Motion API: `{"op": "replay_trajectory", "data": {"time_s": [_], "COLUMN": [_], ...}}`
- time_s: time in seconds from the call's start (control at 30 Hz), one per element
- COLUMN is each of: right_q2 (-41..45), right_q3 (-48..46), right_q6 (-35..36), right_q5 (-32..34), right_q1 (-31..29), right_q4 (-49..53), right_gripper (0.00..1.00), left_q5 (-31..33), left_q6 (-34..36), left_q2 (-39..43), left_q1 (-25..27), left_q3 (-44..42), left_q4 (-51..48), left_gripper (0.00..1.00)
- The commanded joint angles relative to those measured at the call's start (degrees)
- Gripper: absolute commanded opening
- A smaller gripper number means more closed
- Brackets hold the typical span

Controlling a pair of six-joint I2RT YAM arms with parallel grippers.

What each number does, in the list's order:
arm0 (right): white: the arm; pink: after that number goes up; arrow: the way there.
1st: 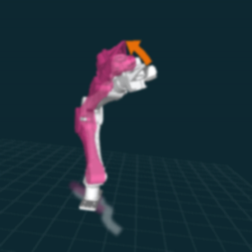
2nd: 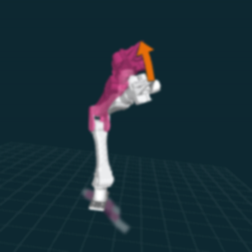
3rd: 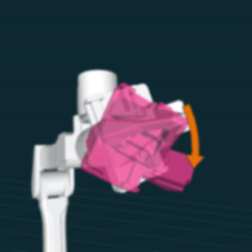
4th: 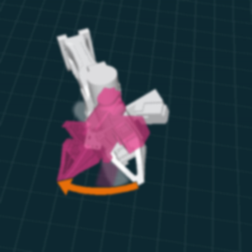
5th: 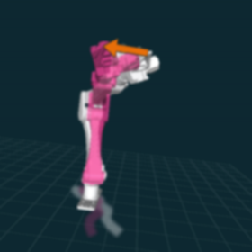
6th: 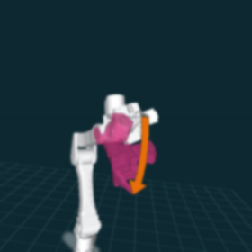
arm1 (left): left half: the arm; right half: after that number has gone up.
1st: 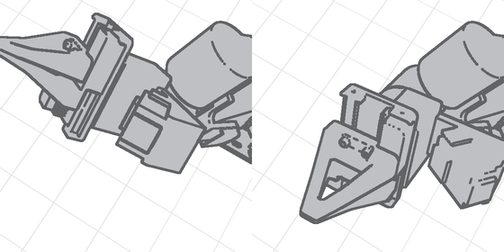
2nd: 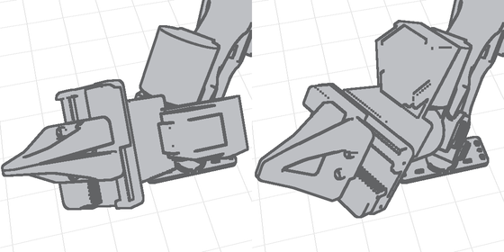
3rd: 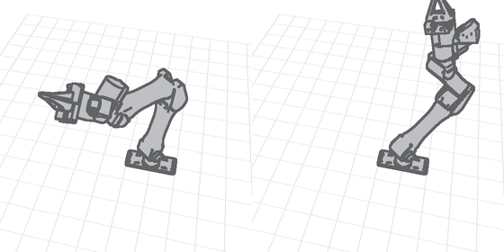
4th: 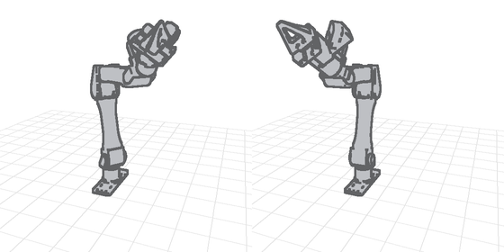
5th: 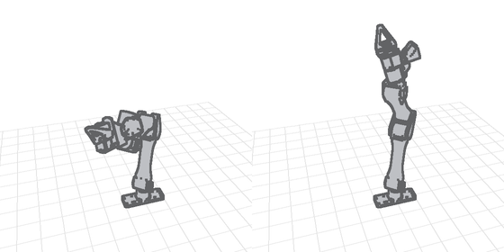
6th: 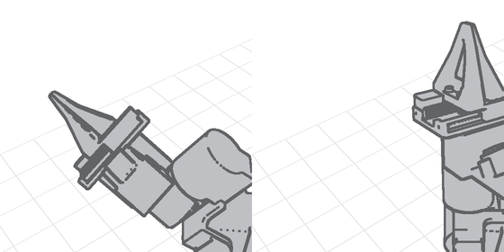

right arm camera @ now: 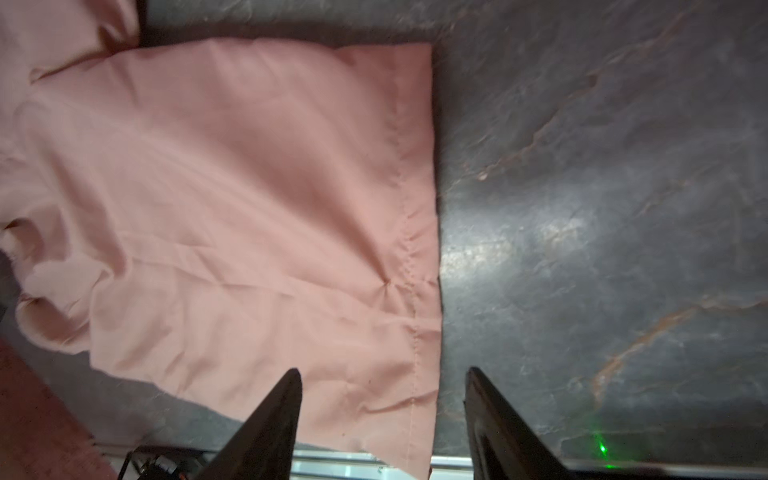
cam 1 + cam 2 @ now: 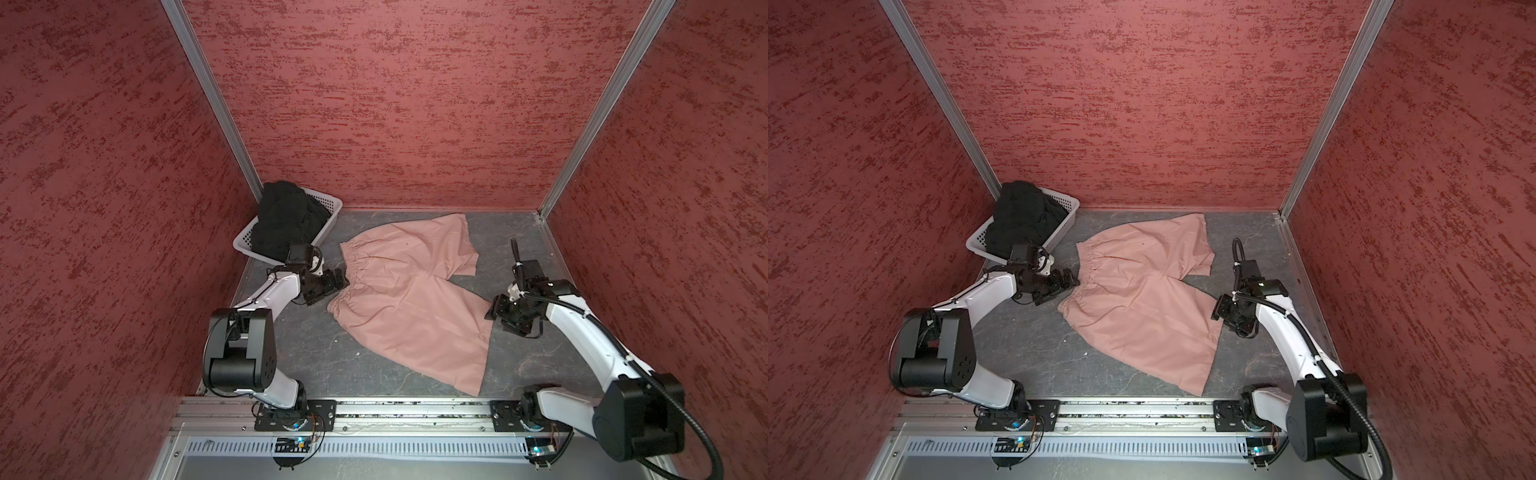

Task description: Fold and stack the shorts

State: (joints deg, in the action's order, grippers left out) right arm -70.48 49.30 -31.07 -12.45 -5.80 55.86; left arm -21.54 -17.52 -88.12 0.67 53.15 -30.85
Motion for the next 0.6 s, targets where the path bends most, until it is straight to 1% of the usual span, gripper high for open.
{"op": "replay_trajectory", "data": {"time_s": [0.0,0.07,0.13,0.23,0.3,0.37,0.4,0.47,0.57], "right_q2": [-2.65,-4.35,-6.14,-9.09,-10.65,-12.38,-12.49,-14.66,-13.17], "right_q3": [-1.58,-3.06,-4.54,-5.24,-5.27,-4.93,-4.60,-3.15,0.59], "right_q6": [-0.09,0.82,1.69,2.73,3.31,3.61,3.74,4.26,6.24], "right_q5": [8.67,8.84,6.98,6.45,6.44,7.38,8.16,10.23,12.38], "right_q1": [-0.13,-0.09,-0.13,-0.14,-0.12,-0.12,0.00,0.11,0.30], "right_q4": [-9.27,-14.28,-18.88,-23.25,-24.99,-25.87,-25.89,-24.30,-20.36], "right_gripper": [0.65,0.65,0.65,0.64,0.58,0.48,0.45,0.46,0.61], "left_q5": [1.86,2.54,2.49,2.37,2.29,2.49,2.75,3.86,5.79], "left_q6": [0.64,0.58,0.39,-0.21,-0.60,-0.76,-0.74,-0.41,1.08], "left_q2": [0.81,0.68,0.16,-0.93,-1.47,-1.68,-1.55,-0.77,1.31], "left_q1": [0.39,0.39,0.39,0.47,0.65,0.91,1.00,0.80,-0.25], "left_q3": [-0.50,-1.07,-1.20,-1.35,-1.67,-1.82,-1.99,-1.89,0.32], "left_q4": [-0.27,0.12,0.94,2.18,2.79,2.66,2.49,1.61,-1.53], "left_gripper": [1.00,0.99,0.99,0.99,0.99,0.99,1.00,0.99,0.99]}}
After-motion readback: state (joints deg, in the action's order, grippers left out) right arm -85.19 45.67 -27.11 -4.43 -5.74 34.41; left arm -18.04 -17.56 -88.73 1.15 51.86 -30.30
